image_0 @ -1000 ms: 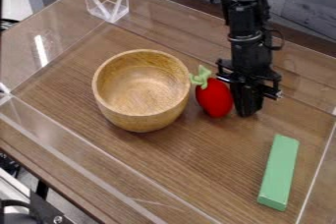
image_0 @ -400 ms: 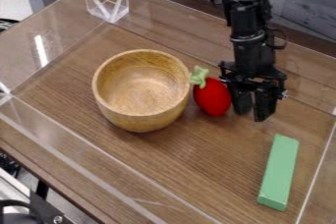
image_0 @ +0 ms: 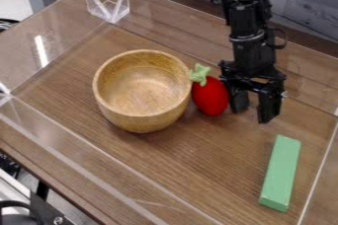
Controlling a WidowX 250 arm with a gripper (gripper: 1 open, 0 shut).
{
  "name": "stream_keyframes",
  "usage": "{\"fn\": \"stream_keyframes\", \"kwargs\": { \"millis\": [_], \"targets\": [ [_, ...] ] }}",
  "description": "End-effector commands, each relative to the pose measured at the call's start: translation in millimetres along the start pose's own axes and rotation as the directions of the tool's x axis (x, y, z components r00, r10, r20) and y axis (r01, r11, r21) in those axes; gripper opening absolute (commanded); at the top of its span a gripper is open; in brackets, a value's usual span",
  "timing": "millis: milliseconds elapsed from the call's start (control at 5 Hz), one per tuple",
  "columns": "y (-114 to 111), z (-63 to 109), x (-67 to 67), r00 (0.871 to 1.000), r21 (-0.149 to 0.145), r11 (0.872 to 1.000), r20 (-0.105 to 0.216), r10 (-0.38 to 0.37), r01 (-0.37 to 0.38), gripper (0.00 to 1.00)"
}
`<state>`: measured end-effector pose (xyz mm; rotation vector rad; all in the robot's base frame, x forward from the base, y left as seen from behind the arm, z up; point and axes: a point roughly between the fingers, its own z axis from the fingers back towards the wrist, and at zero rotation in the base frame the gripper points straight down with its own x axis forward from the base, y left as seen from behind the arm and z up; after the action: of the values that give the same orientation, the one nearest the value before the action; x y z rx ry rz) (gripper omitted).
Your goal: Move the red fruit to the right
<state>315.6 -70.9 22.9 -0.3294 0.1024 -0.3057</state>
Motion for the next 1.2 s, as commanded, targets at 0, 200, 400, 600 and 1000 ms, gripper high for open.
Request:
{"fn": "stream_keyframes", "kwargs": {
  "millis": [0,200,400,600,1000],
  "targets": [
    [5.7,9.3,-10.2,1.0,0.014,1.0,0.019,-0.02,0.02,1.0],
    [0.1,14.5,-17.7,0.998,0.016,0.998,0.002,-0.055,0.055,1.0],
    [-7.3,22.8,-22.9,0.995,0.018,0.995,-0.01,-0.096,0.096,1.0],
    [-5.2,19.9,-25.6,0.999,0.014,0.999,0.015,-0.04,0.04,1.0],
    [1.0,22.5,-33.6,0.997,0.005,0.999,0.055,0.048,-0.049,1.0]
  ]
}}
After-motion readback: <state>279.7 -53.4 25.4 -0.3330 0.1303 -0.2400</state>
